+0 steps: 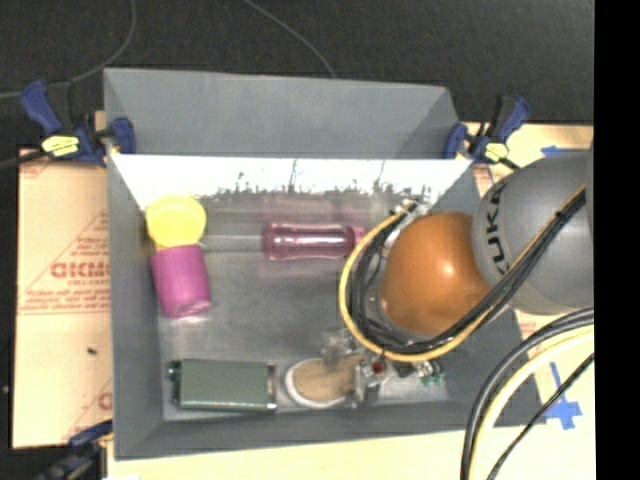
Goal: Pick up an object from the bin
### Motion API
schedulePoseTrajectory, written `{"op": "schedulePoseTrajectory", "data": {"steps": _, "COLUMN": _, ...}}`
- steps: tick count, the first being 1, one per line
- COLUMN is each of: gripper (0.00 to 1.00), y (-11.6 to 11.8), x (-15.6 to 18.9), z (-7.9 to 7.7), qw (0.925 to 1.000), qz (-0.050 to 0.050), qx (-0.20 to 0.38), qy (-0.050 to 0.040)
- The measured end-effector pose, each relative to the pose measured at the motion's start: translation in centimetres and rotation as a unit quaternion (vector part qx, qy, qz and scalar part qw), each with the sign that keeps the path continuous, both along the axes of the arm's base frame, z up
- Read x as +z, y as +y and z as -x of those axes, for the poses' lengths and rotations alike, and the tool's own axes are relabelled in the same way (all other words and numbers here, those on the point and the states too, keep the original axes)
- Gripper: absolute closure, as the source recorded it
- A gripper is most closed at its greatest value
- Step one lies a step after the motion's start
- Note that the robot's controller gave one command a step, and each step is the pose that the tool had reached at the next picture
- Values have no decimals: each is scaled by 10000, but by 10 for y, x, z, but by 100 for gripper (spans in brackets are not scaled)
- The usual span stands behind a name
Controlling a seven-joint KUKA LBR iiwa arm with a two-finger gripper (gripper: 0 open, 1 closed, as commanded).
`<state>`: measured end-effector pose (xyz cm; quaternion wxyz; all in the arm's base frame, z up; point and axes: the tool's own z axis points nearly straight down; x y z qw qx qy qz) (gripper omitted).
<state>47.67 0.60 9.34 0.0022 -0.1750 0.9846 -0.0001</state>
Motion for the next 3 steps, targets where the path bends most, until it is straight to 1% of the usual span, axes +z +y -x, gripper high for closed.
{"op": "schedulePoseTrajectory", "data": {"steps": 1, "gripper": 100, "y": 0, "x": 0, "z": 0, "qw": 10000, "qz": 0, "qx": -1, "qy": 0}}
{"op": "schedulePoseTrajectory", "data": {"steps": 2, "gripper": 100, "y": -15, "x": 149, "z": -2, "qw": 10000, "qz": -2, "qx": 20, "qy": -10}}
{"op": "schedulePoseTrajectory", "data": {"steps": 3, "gripper": 100, "y": -15, "x": 149, "z": -2, "qw": 10000, "qz": -2, "qx": 18, "qy": -9}}
